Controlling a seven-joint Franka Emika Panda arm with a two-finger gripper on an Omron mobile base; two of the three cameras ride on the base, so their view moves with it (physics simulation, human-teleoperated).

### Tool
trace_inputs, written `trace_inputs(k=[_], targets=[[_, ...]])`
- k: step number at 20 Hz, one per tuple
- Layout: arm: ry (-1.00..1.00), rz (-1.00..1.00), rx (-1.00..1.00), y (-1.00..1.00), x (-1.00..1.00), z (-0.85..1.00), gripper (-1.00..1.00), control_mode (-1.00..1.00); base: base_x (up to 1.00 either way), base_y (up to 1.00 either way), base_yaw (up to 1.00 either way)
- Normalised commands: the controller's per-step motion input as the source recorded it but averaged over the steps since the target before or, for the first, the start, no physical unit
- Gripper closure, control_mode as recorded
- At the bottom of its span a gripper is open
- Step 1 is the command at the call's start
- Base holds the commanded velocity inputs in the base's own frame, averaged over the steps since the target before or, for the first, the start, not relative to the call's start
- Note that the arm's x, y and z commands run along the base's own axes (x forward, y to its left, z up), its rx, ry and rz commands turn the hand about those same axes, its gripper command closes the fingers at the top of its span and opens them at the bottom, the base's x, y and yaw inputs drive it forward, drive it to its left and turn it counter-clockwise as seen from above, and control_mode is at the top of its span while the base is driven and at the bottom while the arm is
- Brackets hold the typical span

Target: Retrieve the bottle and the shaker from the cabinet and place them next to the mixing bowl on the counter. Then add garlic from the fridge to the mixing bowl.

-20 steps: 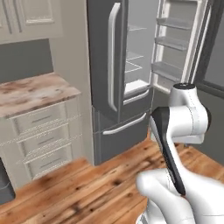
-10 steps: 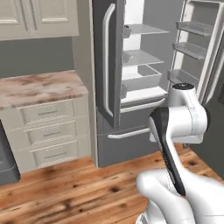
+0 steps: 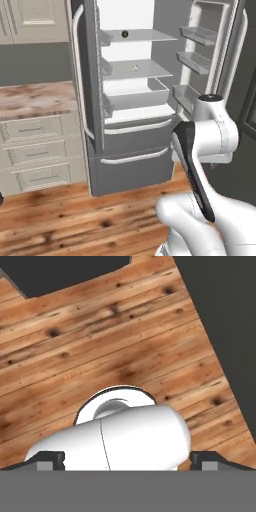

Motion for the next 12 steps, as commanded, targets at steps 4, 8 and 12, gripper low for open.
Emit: trace_inputs(k=[4,8,12], targets=[[0.00,0.00,0.00,0.00,0.00,0.00,-1.00,1.00,0.67,-0.26,0.01],[0.00,0.00,0.00,0.00,0.00,0.00,-1.00,1.00,0.81,-0.50,0.00],[0.00,0.00,0.00,0.00,0.00,0.00,-1.00,1.00,0.81,-0.60,0.00]])
